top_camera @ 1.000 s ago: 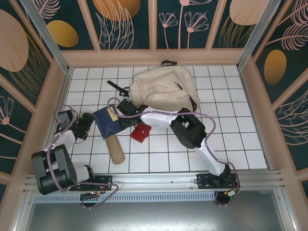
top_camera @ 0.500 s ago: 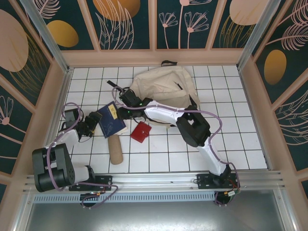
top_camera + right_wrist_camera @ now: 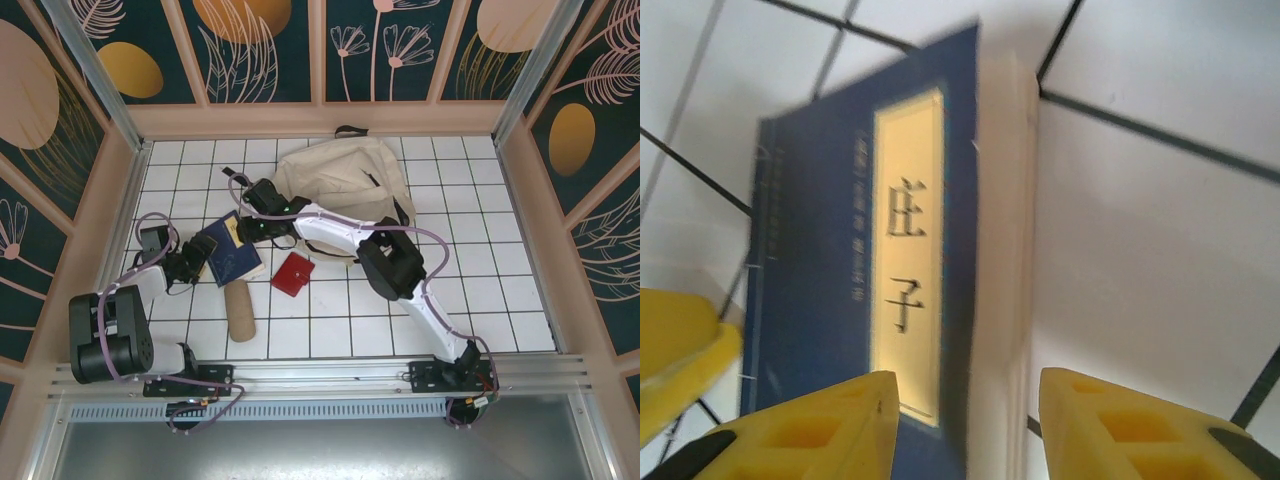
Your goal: Pack books, pencil case, and school supplies into a backpack
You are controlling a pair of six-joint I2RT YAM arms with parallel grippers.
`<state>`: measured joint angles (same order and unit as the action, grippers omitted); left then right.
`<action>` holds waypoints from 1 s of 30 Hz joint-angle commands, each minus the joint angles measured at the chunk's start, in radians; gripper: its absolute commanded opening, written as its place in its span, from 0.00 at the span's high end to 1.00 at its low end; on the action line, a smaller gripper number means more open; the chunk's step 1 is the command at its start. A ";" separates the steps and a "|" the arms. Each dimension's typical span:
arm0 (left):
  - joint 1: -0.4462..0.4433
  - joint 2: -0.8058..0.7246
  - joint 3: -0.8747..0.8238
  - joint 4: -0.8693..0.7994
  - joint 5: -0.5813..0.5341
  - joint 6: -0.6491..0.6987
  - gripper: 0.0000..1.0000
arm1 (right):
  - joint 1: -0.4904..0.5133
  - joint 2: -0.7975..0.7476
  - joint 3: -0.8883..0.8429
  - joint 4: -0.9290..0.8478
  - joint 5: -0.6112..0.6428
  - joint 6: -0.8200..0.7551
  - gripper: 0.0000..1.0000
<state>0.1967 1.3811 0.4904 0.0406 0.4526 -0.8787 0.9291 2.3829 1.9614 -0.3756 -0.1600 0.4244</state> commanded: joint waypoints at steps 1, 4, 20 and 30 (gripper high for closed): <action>-0.008 0.013 -0.025 0.057 0.022 -0.026 0.33 | -0.001 0.030 0.001 -0.024 -0.033 0.023 0.59; -0.009 0.027 -0.028 0.074 0.040 -0.029 0.34 | -0.007 0.039 -0.011 -0.020 -0.027 0.043 0.62; -0.014 0.050 -0.058 0.245 0.186 -0.066 0.31 | -0.051 0.040 -0.152 0.035 -0.113 0.119 0.74; -0.051 0.025 -0.077 0.396 0.299 -0.142 0.33 | -0.072 0.051 -0.171 0.072 -0.193 0.172 0.78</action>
<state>0.1741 1.4212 0.4206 0.3195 0.6411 -0.9680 0.8635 2.3974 1.8294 -0.2501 -0.3416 0.5690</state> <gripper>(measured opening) 0.677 0.224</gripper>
